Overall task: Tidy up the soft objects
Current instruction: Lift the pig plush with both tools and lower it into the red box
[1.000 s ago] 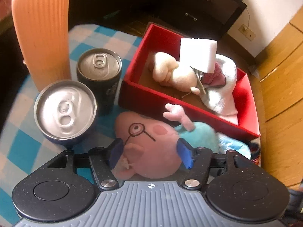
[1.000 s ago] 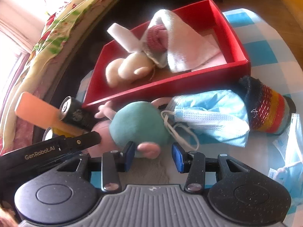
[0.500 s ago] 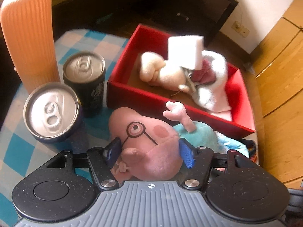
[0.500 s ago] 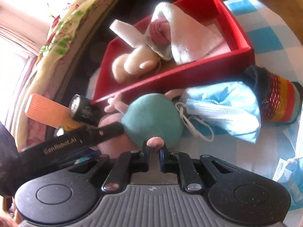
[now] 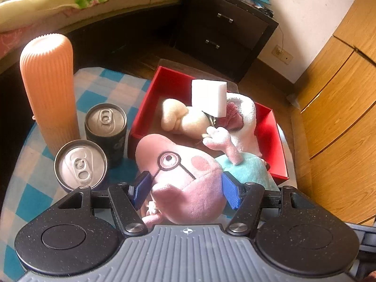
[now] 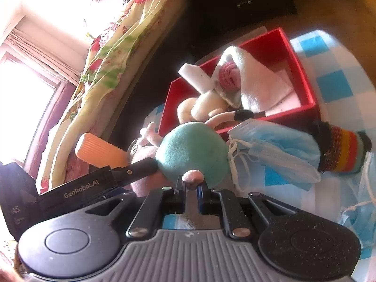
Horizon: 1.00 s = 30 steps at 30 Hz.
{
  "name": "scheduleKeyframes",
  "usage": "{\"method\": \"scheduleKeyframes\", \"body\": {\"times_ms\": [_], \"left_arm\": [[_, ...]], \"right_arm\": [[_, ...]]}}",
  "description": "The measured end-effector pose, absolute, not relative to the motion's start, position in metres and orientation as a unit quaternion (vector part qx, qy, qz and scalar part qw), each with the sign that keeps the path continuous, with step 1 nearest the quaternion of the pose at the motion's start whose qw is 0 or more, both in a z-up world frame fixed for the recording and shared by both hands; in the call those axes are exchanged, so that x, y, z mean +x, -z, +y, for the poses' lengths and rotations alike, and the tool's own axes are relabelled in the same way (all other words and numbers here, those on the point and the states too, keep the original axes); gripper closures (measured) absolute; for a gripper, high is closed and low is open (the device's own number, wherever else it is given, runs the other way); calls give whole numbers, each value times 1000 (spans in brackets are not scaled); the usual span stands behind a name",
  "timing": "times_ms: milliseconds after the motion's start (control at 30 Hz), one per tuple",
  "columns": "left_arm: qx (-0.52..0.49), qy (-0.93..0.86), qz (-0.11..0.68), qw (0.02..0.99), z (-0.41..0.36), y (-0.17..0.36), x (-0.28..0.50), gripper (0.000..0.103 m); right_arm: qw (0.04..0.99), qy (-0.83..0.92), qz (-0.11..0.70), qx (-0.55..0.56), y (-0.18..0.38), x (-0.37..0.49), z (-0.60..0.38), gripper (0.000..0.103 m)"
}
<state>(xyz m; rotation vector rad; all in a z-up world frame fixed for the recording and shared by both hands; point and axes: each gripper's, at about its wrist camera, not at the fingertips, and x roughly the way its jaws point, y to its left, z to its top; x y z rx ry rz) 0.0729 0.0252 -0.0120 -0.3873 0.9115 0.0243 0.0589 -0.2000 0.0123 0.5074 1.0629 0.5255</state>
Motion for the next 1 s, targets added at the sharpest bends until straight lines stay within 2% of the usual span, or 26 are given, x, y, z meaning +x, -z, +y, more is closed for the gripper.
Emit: {"method": "scheduleKeyframes", "body": {"times_ms": [500,1000], "left_arm": [[-198,-6,443,874,24,15,77,39],[-194,3,414,889,18,-7,84,39]], "right_arm": [[817,-235,482,214,-20,57,-207,103],[833,-235,448,223,-42,60,-212,103]]}}
